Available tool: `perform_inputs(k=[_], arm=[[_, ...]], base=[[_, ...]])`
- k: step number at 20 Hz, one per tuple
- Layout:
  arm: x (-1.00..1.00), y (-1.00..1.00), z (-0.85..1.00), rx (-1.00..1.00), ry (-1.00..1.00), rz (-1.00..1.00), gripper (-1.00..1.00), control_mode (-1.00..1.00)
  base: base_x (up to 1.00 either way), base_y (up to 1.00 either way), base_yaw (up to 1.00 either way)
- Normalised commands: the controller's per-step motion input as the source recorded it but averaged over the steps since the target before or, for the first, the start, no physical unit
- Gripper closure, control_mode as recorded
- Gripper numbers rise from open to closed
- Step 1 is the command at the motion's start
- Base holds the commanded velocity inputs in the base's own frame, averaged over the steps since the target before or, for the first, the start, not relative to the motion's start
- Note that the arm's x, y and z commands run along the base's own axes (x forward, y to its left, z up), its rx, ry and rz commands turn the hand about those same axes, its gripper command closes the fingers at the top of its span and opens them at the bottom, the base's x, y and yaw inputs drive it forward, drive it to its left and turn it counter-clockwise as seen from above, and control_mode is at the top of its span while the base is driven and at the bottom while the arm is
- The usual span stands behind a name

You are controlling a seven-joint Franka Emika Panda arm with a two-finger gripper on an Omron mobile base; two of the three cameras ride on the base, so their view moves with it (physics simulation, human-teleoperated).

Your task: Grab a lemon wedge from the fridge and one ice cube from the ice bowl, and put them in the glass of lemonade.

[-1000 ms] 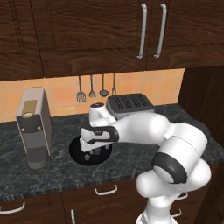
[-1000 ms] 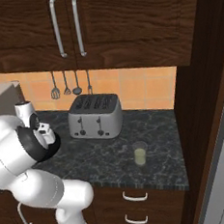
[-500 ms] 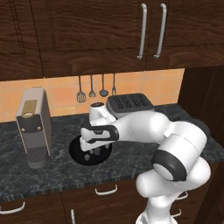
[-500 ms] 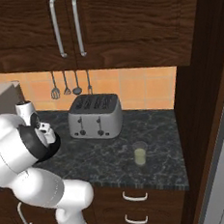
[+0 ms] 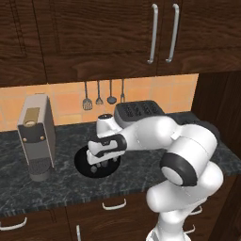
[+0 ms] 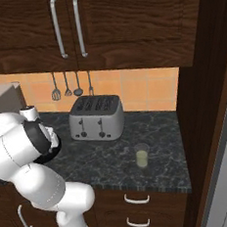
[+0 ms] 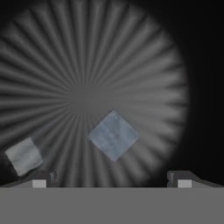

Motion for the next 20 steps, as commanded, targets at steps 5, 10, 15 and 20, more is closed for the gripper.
perform_inputs(k=[5,10,15,20], arm=[[0.20,0.00,0.00,0.00,-0.07,0.00,-1.00,-1.00],[0.00,0.00,-0.09,0.00,0.00,0.00,-1.00,-1.00],[0.00,0.00,-0.32,0.00,0.00,0.00,-1.00,-1.00],[0.00,0.00,-0.20,0.00,0.00,0.00,-1.00,-1.00]], base=[[0.00,0.00,0.00],[0.00,0.00,0.00],[0.00,0.00,0.00],[0.00,0.00,0.00]])
